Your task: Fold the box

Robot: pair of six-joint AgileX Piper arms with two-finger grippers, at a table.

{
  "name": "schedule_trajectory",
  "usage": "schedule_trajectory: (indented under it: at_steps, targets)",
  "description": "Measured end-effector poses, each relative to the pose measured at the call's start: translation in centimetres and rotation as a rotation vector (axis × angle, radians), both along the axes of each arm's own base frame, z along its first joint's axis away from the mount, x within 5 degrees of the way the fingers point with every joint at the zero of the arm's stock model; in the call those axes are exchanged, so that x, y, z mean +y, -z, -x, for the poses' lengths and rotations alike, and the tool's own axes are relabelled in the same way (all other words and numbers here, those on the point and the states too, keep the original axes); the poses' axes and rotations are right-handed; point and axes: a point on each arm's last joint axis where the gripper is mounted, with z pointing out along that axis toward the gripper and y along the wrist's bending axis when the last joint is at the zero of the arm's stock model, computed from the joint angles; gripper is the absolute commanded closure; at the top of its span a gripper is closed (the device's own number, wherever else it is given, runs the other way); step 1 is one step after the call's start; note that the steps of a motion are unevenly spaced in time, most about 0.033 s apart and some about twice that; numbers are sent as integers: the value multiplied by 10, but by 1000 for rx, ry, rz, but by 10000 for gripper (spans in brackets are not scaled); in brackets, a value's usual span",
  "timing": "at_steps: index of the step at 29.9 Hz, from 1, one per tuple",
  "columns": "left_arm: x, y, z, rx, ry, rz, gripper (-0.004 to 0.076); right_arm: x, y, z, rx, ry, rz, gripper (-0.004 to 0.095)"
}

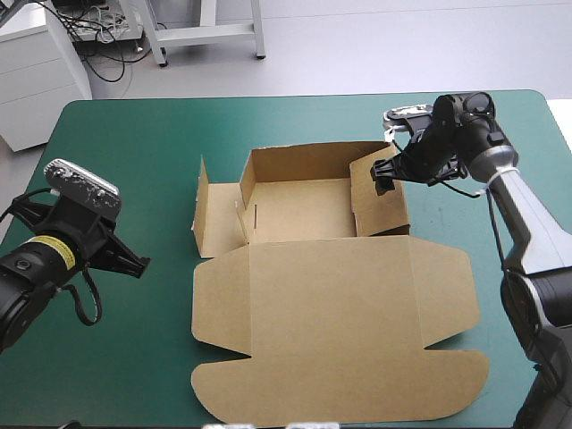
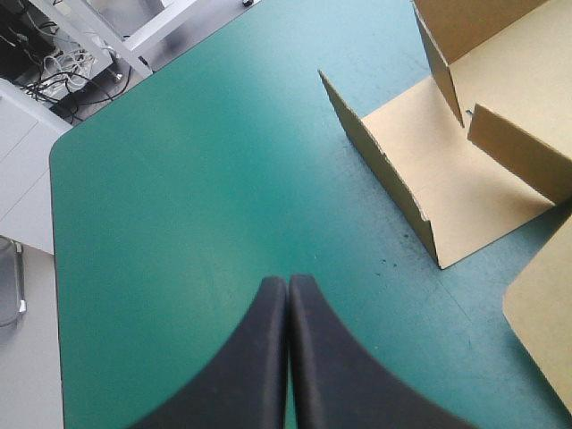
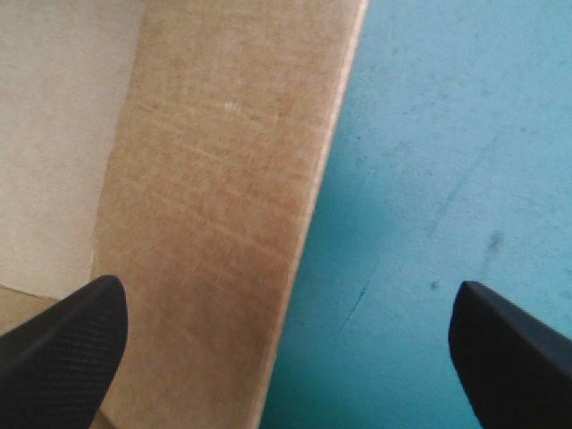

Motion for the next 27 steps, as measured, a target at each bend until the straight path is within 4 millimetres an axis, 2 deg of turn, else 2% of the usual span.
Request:
schedule_trajectory:
  at_steps: [6, 11, 14, 17, 22, 27]
  targets:
    - [0, 0, 0, 2, -1, -1, 733, 4, 33, -17, 78, 12, 10, 11]
    - [0, 0, 0, 3, -1, -1, 733, 6, 45, -23, 99, 13, 0, 14]
    - [0, 1, 0, 7, -3, -3, 733, 9, 47, -27, 86, 19, -18, 85]
    - [1, 1, 1, 18, -8, -8, 733, 9, 45, -30, 58, 28, -31, 264]
    - [2, 2, 2, 31, -14, -13, 733, 10, 46, -31, 53, 30, -33, 664]
    - [2, 3, 2, 42, -18, -17, 733, 10, 48, -32, 57, 23, -27, 893]
